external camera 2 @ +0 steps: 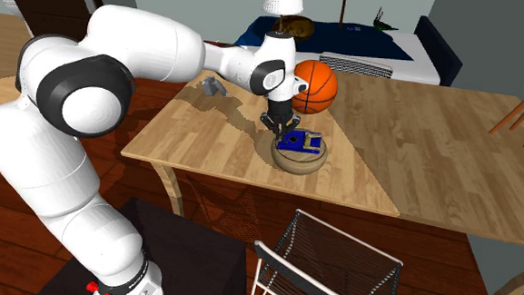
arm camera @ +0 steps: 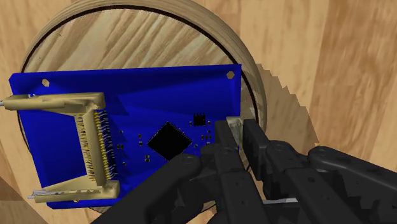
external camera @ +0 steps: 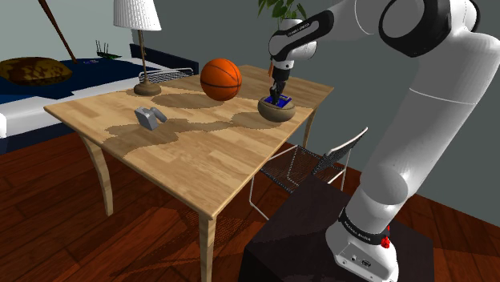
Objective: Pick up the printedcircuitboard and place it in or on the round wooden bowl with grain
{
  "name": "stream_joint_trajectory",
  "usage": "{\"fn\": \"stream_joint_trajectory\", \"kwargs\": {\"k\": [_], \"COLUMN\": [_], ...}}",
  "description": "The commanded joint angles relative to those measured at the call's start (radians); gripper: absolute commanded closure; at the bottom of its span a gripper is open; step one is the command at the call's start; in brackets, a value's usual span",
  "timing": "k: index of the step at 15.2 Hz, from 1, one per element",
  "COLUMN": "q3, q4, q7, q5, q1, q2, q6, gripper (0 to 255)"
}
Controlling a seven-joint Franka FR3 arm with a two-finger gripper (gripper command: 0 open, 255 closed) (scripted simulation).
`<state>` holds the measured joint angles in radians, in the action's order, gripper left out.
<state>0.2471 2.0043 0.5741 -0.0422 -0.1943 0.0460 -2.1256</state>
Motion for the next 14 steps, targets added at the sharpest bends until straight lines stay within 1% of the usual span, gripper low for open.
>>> {"fn": "stream_joint_trajectory", "kwargs": {"k": [1,2,7,11,14], "q3": [0.000,0.000,0.000,-0.004,-0.004], "q4": [0.000,0.000,0.000,-0.077,-0.077], "q7": [0.000,0.000,0.000,-0.007,-0.007], "q5": [0.000,0.000,0.000,-0.010,-0.010], "q1": [0.000,0.000,0.000,0.005,0.005], "q2": [0.000,0.000,0.000,-0.044,-0.044], "q6": [0.000,0.000,0.000,0.120,0.120], "gripper": [255,0,0,0,0]}}
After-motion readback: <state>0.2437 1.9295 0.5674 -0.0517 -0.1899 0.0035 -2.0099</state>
